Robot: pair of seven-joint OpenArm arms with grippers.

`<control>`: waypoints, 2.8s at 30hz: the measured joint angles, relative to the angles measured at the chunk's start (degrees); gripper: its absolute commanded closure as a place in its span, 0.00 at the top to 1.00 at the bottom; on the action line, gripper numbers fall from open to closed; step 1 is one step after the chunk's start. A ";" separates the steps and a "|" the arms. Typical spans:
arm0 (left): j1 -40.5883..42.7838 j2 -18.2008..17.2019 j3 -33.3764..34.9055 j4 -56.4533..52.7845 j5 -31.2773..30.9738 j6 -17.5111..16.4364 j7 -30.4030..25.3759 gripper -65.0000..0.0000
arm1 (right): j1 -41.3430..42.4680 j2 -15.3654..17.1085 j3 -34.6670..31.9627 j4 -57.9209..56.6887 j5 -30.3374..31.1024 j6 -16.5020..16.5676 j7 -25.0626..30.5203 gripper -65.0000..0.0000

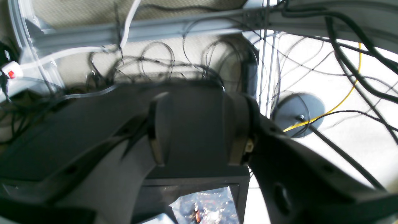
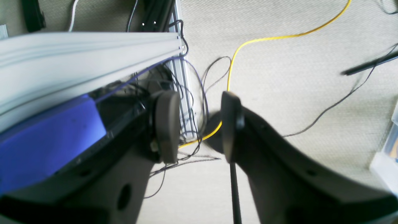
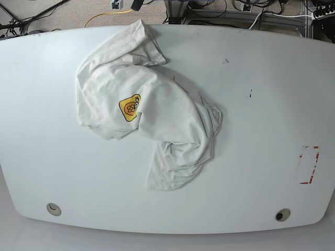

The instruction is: Fold the T-shirt properly

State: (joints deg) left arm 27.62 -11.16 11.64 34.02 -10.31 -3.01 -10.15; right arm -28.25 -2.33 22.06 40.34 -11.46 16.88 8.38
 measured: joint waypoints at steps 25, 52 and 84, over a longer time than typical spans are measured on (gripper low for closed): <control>33.79 -4.76 -18.05 50.58 0.07 -0.39 0.37 0.38 | -36.48 -6.10 -4.00 45.38 16.39 5.09 -0.72 0.32; 42.40 -0.98 -25.59 78.01 0.09 -0.46 0.96 0.60 | -32.81 -6.05 -4.15 73.92 19.39 4.76 -1.20 0.33; 23.28 -0.98 -20.70 77.68 0.42 -0.68 1.97 0.66 | 20.83 3.28 21.49 63.56 19.19 23.04 -61.24 0.65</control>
State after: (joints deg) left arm 50.89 -12.14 -9.06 111.70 -9.89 -3.68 -8.19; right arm -7.42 0.95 43.55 103.90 7.73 39.92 -52.86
